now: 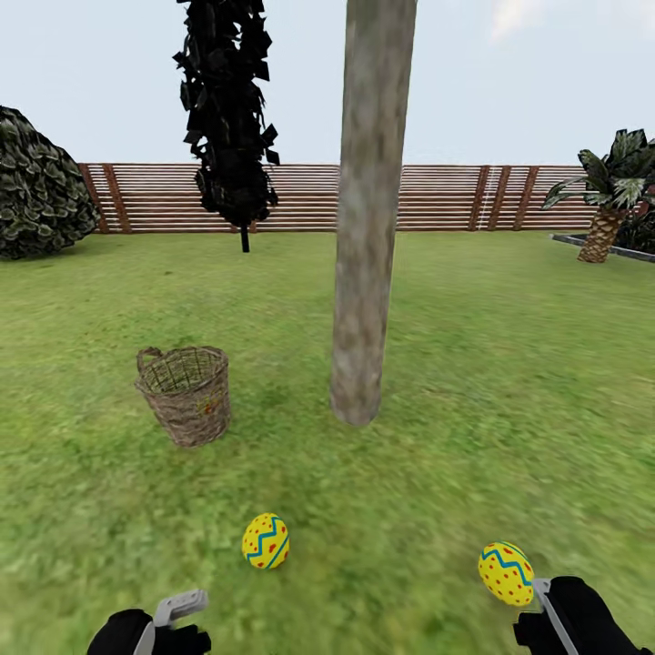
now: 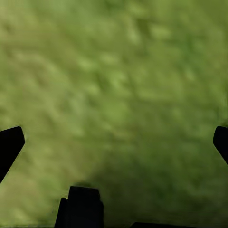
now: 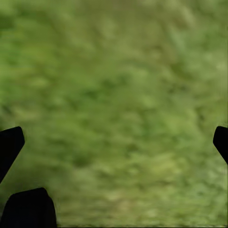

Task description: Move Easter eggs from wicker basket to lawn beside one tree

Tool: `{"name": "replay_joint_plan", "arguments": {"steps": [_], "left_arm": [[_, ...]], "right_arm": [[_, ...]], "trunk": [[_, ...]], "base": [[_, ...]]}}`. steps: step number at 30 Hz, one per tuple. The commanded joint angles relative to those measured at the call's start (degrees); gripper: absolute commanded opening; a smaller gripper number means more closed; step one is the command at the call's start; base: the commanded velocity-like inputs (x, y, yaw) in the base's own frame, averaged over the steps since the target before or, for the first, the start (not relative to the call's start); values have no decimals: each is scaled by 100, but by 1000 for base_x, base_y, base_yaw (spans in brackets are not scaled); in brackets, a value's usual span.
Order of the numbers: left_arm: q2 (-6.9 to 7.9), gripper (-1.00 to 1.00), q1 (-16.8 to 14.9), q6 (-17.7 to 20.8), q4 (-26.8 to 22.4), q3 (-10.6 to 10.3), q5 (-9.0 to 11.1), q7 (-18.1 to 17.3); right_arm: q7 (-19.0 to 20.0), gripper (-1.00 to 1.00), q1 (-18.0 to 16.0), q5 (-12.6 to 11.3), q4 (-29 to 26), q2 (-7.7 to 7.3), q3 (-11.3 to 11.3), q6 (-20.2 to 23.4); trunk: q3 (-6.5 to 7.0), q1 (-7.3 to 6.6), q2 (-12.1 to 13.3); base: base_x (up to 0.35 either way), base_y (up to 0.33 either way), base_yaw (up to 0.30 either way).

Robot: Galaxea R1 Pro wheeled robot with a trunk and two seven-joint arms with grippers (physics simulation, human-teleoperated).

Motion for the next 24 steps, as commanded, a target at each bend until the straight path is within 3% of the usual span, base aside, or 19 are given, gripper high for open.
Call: {"name": "replay_joint_plan", "arguments": {"steps": [1, 4, 10, 24], "left_arm": [[0, 100, -2, 24, -2, 10, 16, -15], [5, 100, -2, 30, -6, 11, 28, -23], [19, 100, -2, 47, -11, 20, 286, -27], [28, 100, -2, 76, -11, 21, 317, -35]], "right_arm": [[38, 100, -2, 48, -9, 1, -7, 27], [38, 100, -2, 54, -9, 1, -7, 27], [38, 100, -2, 57, -6, 1, -7, 27], [42, 100, -2, 24, -6, 3, -7, 30]], "trunk": [[13, -26, 39], [67, -92, 159], [175, -224, 400], [425, -531, 962]], "base": [[-238, 241, 0], [-226, 248, 0], [-211, 259, 0], [-209, 261, 1]]}}
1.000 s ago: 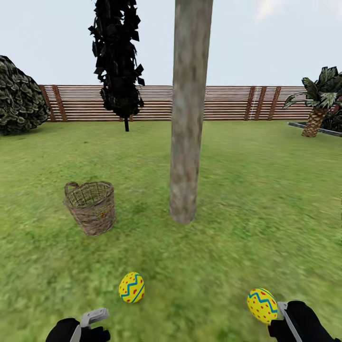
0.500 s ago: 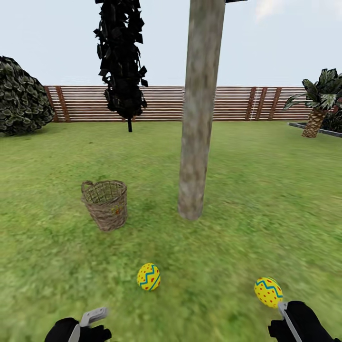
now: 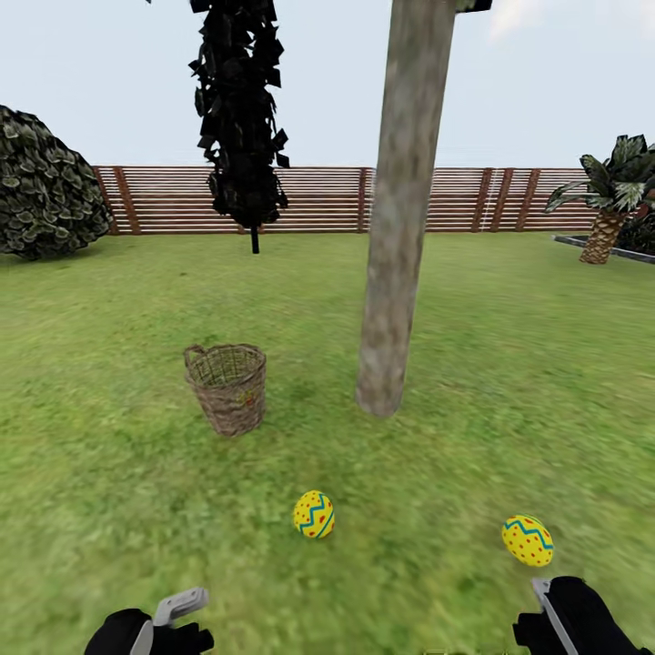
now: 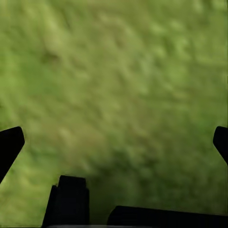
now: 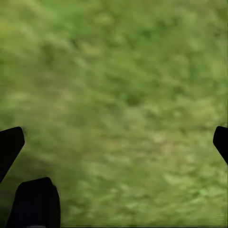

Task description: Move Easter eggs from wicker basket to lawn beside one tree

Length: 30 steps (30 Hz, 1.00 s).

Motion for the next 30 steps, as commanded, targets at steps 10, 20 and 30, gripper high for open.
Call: {"name": "replay_joint_plan", "arguments": {"steps": [10, 20, 30], "left_arm": [[-8, 100, -3, 24, 2, 4, 7, -18], [1, 100, -3, 17, -28, 8, 126, -25], [26, 100, -3, 15, -54, 10, 171, -86]], "right_arm": [[9, 100, -2, 105, -3, 16, 18, 16], [17, 100, -2, 97, -1, 17, 24, 24], [18, 100, -2, 97, -3, 17, 19, 25]], "trunk": [[134, -224, 400], [273, -443, 801], [411, -663, 1202]], "base": [[-208, 260, 210], [12, 106, 261], [305, 150, 261]]}}
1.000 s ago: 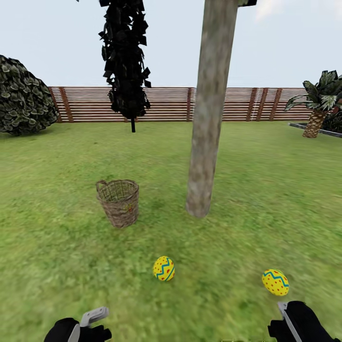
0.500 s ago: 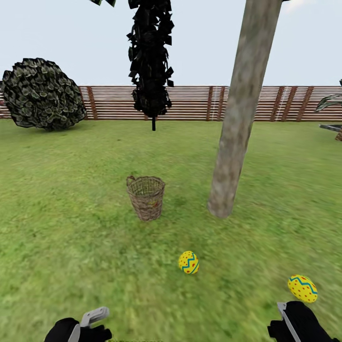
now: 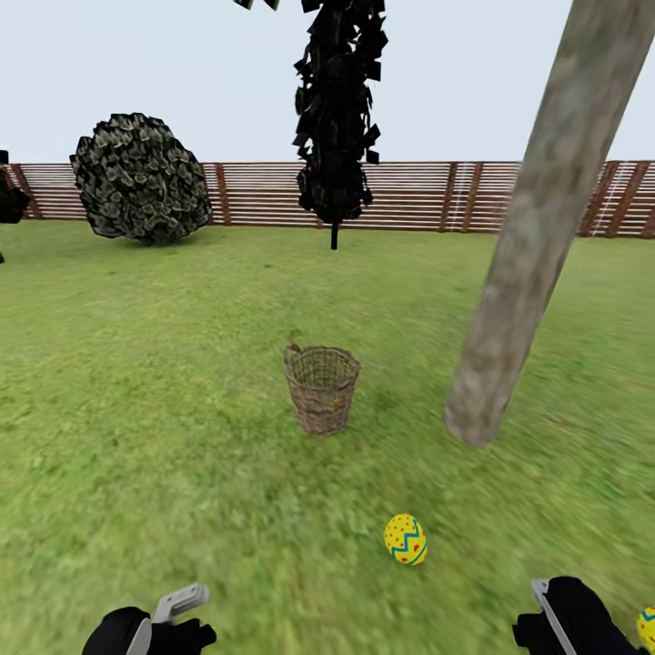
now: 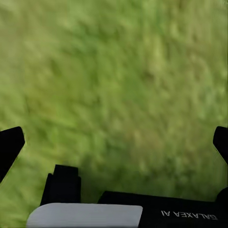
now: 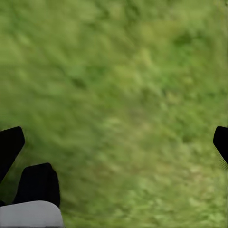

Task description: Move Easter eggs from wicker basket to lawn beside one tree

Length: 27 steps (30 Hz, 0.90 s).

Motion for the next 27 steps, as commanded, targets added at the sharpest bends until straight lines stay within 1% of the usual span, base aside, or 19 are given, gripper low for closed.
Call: {"name": "replay_joint_plan", "arguments": {"steps": [1, 5, 21, 27], "left_arm": [[-1, 100, -4, 25, -1, 9, -9, -65], [-2, 100, -4, 21, 9, 7, -11, -119], [-9, 100, -4, 15, 43, 5, -12, -123], [-9, 100, -4, 24, 43, 0, -12, -123]], "right_arm": [[37, 100, 0, 49, -10, 1, -8, 27], [44, 100, 0, 37, -12, -6, -9, 32], [52, 100, 0, 36, -16, -9, -18, 45], [49, 100, 0, 37, -10, -3, -11, 45]], "trunk": [[9, -20, 39], [73, -108, 200], [360, -460, 842], [468, -591, 1082]], "base": [[230, 243, 261], [64, 308, 108], [4, 340, 2], [150, 322, 0]]}}
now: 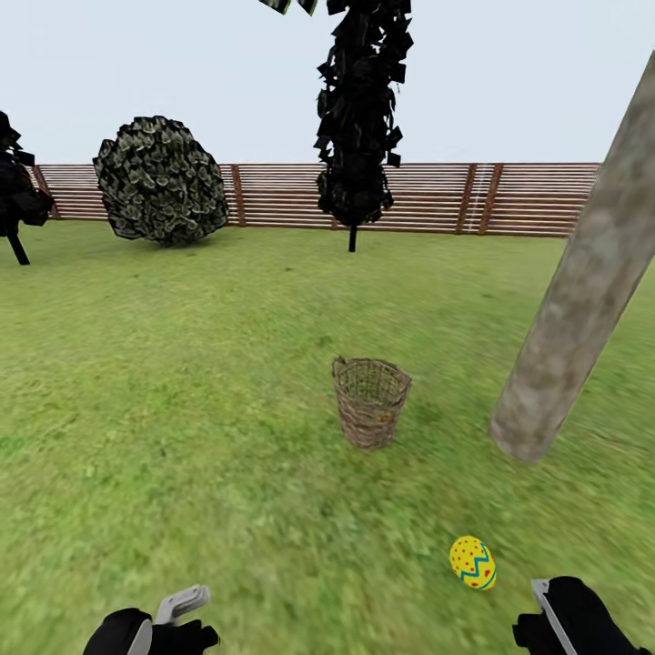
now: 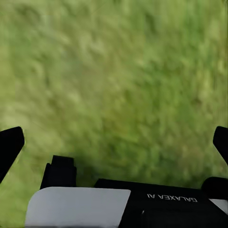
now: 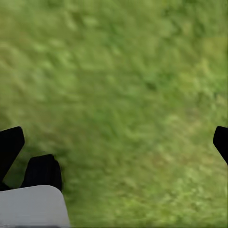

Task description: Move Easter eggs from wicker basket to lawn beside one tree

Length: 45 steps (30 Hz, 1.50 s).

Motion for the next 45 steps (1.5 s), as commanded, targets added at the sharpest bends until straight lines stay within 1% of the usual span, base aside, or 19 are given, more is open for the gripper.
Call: {"name": "replay_joint_plan", "arguments": {"steps": [1, 8, 13, 22, 28, 45], "left_arm": [[4, 100, -3, 22, -1, 14, -13, -33], [26, 100, -3, 31, -22, 19, -13, -33], [92, 100, -3, 48, -66, 76, -13, -40], [104, 100, -3, 42, -63, 96, -13, -41], [101, 100, -3, 41, -50, 87, -13, -41], [87, 100, -3, 24, -1, 78, -22, -35]], "right_arm": [[42, 100, -2, 51, -15, -2, -12, 28], [38, 100, -2, 59, -17, -4, -15, 28], [35, 100, -2, 61, -11, -3, -11, 26], [25, 100, -2, 52, -18, -4, -15, 19], [27, 100, -2, 25, -18, -4, -23, 27], [42, 100, -2, 8, -27, -13, -41, 19]], "trunk": [[13, -21, 39], [139, -175, 320], [229, -285, 520], [390, -483, 881], [498, -614, 1122], [838, -988, 1804]], "base": [[184, 314, 0], [200, 300, 0], [256, 236, 5], [268, 224, 238], [257, 247, 49], [233, 266, -267]]}}
